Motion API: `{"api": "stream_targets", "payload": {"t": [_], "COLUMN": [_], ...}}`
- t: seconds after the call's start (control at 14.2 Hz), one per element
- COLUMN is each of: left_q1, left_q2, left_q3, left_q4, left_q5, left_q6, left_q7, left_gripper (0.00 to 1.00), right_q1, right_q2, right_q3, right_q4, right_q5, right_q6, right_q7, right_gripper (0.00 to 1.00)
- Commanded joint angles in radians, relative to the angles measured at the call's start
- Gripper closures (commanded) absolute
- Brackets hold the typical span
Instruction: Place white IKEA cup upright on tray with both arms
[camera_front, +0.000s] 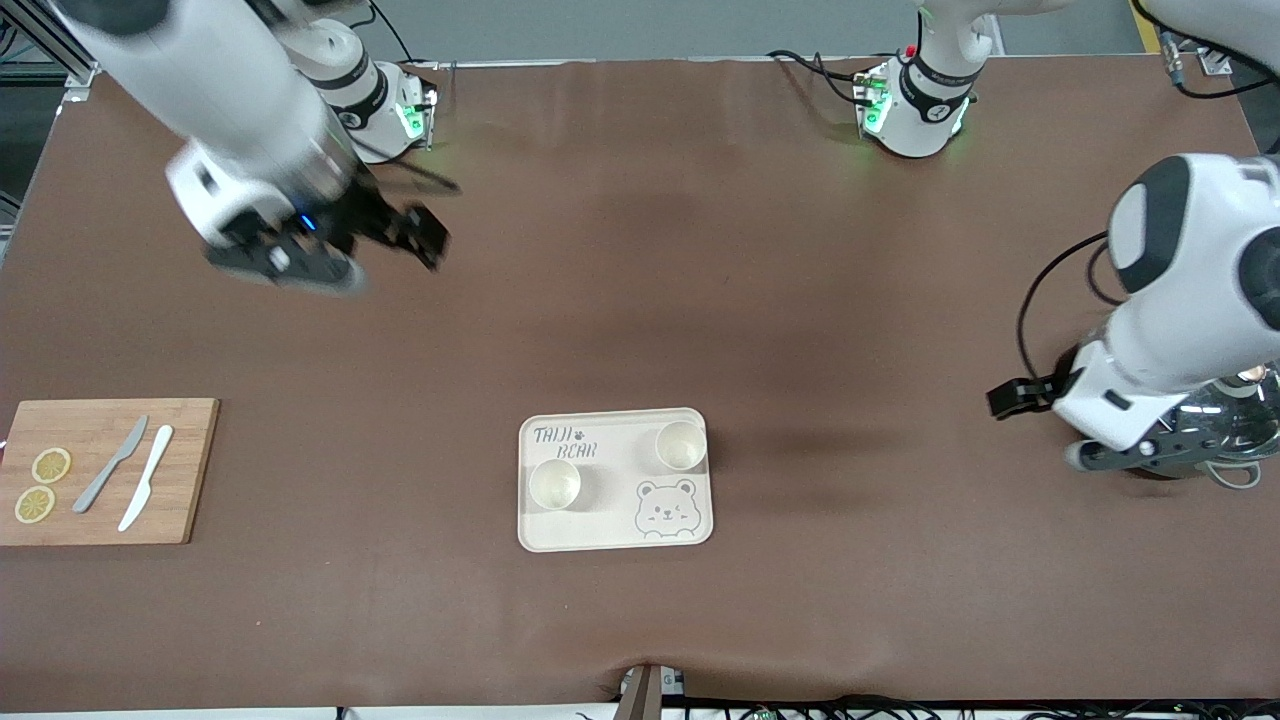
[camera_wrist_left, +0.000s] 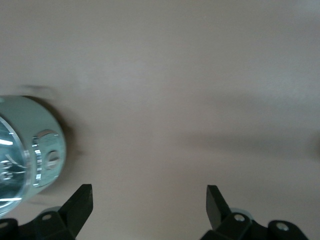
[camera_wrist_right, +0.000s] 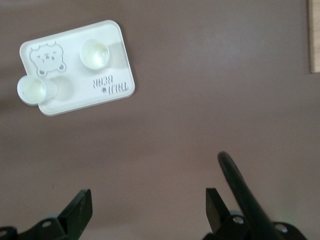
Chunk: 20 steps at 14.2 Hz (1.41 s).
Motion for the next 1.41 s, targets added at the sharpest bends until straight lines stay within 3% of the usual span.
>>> {"api": "stream_targets", "payload": {"t": [0.0,0.14,0.35,0.99,1.34], "left_q1": [0.051,0.076,0.078,0.078,0.079], "left_q2": [-0.063,-0.089,-0.146,-0.282,-0.290], "left_q3": [-0.009,-0.009,-0.008,-0.008,-0.006], "left_q4": [-0.038,-0.035,-0.030,-0.035,-0.021], "left_q5": [-0.022,-0.022,-0.039,-0.108,-0.117], "left_q6": [-0.032,-0.057,-0.104,-0.252,-0.270], "left_q7": [0.071,0.078,0.074,0.081,0.088], "left_gripper": [0.00,0.00,0.00,0.00,0.00], "right_q1": [-0.162,-0.294,-0.362,-0.373,-0.373], "right_q2": [-0.248,-0.332,-0.323,-0.284,-0.269], "right_q3": [-0.003,-0.006,-0.008,-0.003,-0.003], "right_q4": [-0.225,-0.303,-0.325,-0.345,-0.344], "right_q5": [0.008,0.008,-0.004,-0.009,-0.010], "right_q6": [-0.005,0.007,0.090,0.122,0.137], "right_q7": [-0.241,-0.410,-0.444,-0.441,-0.443], "right_gripper": [0.00,0.00,0.00,0.00,0.00]}}
